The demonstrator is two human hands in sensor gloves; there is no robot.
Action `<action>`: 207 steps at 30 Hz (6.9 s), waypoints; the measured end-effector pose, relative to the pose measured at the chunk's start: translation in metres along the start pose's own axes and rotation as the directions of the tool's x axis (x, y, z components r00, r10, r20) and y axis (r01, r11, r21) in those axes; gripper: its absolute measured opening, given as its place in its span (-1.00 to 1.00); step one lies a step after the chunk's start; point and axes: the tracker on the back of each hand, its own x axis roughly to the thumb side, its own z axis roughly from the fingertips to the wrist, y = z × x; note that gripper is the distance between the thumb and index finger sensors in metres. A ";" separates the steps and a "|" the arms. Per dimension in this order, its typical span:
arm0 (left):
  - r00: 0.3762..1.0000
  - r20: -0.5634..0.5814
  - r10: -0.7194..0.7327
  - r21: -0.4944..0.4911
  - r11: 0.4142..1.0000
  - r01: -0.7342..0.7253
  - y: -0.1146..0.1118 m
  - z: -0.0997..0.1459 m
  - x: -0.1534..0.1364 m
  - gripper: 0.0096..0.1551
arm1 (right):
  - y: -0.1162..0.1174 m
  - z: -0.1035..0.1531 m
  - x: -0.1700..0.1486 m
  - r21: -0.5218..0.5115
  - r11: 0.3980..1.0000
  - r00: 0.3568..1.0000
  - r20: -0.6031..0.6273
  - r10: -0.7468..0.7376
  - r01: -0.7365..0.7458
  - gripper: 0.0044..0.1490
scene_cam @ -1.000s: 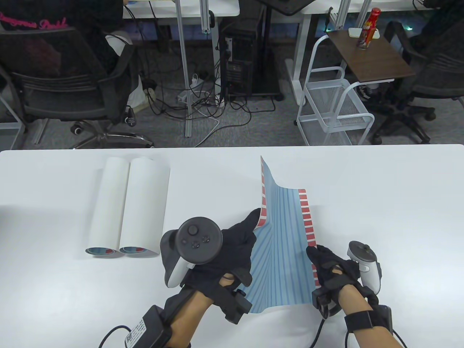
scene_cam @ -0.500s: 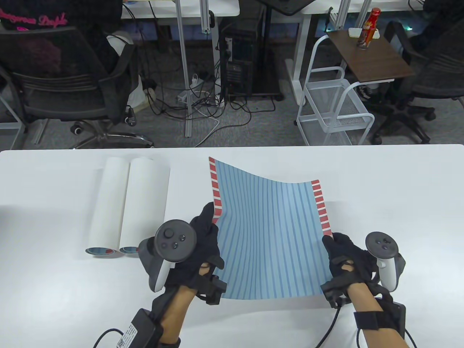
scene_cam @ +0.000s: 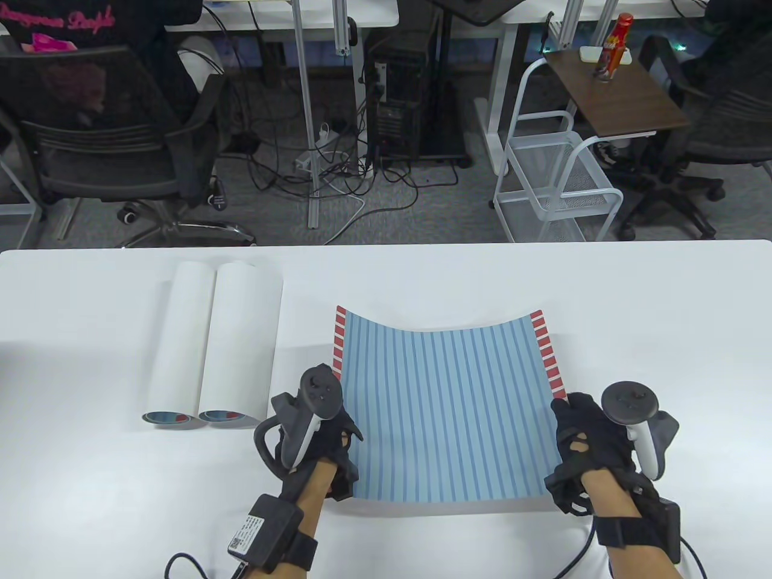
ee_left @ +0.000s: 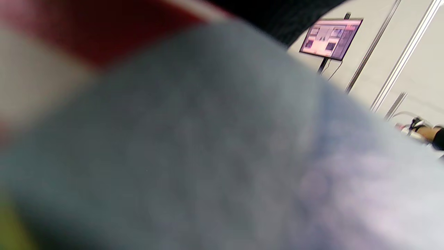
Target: Unroll mouse pads and stack together
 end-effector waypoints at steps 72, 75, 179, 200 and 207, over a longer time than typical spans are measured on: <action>0.897 0.311 -0.315 -0.329 0.850 0.412 -0.064 0.018 0.009 0.11 | 0.033 0.018 0.005 0.179 0.757 0.774 0.238 0.586 -0.628 -0.01; 0.899 0.312 -0.308 -0.331 0.851 0.407 -0.064 0.018 0.008 0.11 | 0.033 0.018 0.004 0.192 0.769 0.790 0.235 0.567 -0.609 -0.01; 0.750 0.074 0.657 -0.244 0.741 -0.625 0.003 0.024 -0.010 -0.15 | 0.034 0.046 0.053 0.322 0.946 0.908 0.404 -0.109 -0.030 -0.02; 0.470 -0.174 0.866 -0.817 0.139 -0.559 -0.061 0.056 0.036 -0.14 | 0.067 0.050 0.054 0.622 0.680 0.801 0.136 -0.583 0.390 -0.06; 0.391 -0.265 0.882 -0.802 0.023 -0.597 -0.064 0.054 0.028 -0.02 | 0.064 0.050 0.053 0.606 0.699 0.797 0.169 -0.580 0.380 -0.12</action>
